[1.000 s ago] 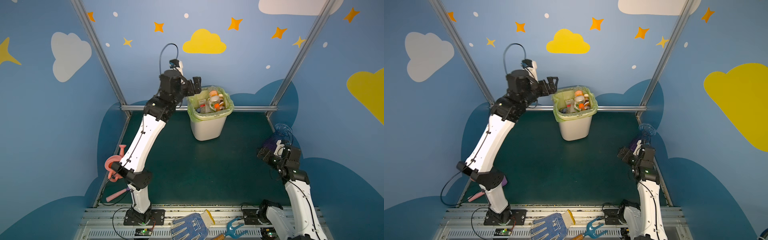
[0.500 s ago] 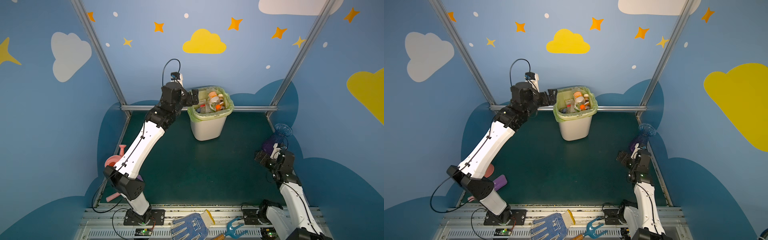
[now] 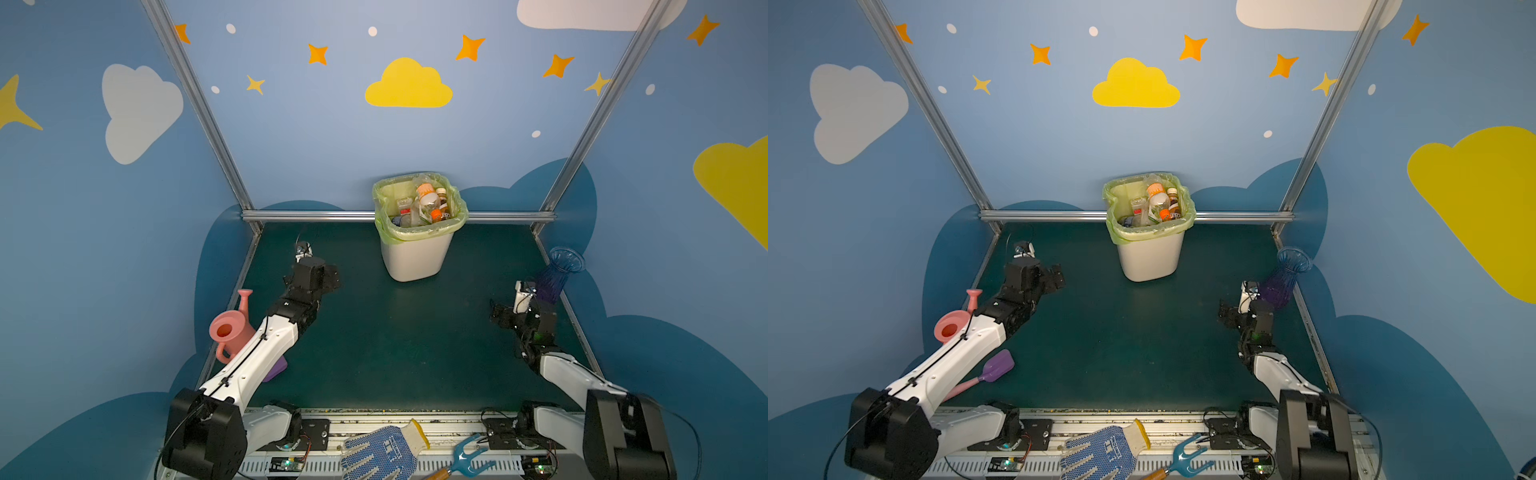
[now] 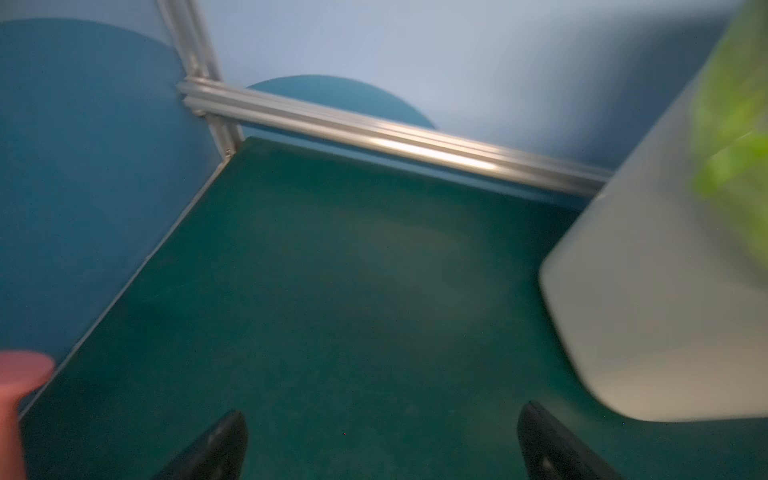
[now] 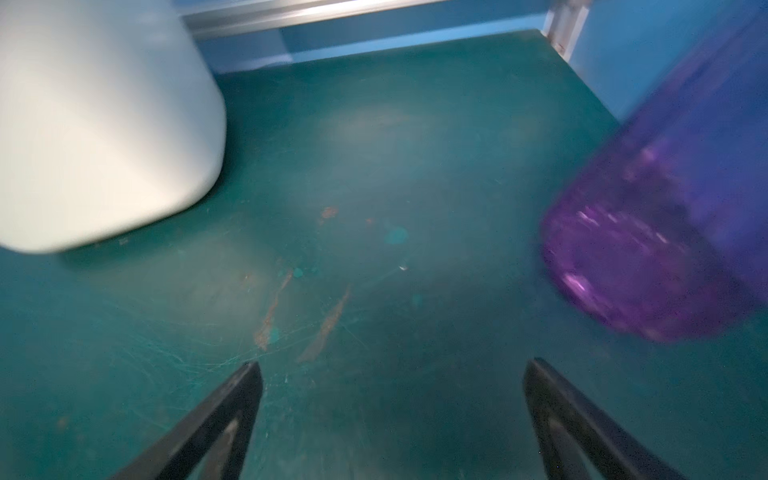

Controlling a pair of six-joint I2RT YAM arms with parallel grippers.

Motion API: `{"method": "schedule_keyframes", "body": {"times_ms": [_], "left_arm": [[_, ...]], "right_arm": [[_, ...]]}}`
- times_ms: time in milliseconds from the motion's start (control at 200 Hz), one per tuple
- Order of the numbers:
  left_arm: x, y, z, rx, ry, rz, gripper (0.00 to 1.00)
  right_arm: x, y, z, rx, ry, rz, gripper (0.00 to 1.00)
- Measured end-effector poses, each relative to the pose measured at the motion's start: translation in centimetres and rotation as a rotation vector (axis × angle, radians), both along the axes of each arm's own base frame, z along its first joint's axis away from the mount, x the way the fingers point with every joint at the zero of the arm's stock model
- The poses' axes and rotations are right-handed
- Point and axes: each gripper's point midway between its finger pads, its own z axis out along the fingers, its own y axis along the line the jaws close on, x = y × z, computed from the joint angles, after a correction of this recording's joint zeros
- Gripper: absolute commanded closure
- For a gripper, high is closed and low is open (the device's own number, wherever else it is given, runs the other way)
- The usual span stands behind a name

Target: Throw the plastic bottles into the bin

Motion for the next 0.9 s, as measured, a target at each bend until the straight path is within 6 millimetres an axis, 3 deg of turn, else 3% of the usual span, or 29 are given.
{"method": "schedule_keyframes", "body": {"times_ms": [105,185,270,410,591,711,846,901], "left_arm": [[-2.4,2.8,-4.8,0.064,0.063,0.089,0.00],[-3.6,4.5,-6.6,0.105,0.080,0.146,0.00],[-3.7,5.7,-7.0,0.132,0.068,0.189,0.00],[-2.3,6.6,-6.8,0.137,-0.022,0.224,0.00],[-2.5,7.2,-9.8,0.136,-0.025,0.175,0.00],[-1.1,7.3,-9.8,0.099,-0.094,0.135,0.00],[0.0,7.4,-12.5,0.073,-0.055,0.101,0.00],[0.4,7.2,-12.6,0.060,-0.036,0.083,0.00]], "right_arm": [[1.0,1.8,-1.4,-0.058,-0.005,0.066,0.02],[1.7,2.2,-2.2,-0.088,-0.013,0.074,0.02],[2.2,1.9,-2.6,-0.096,-0.027,0.061,0.02],[3.4,0.9,-2.8,-0.089,-0.032,0.022,0.02],[4.9,-0.5,-1.1,-0.061,-0.069,-0.015,0.02],[4.8,-0.3,-1.3,-0.053,-0.060,-0.006,0.02],[4.8,-0.2,-1.4,-0.052,-0.054,-0.001,0.02],[4.8,-0.1,-1.4,-0.051,-0.054,0.001,0.02]]}}
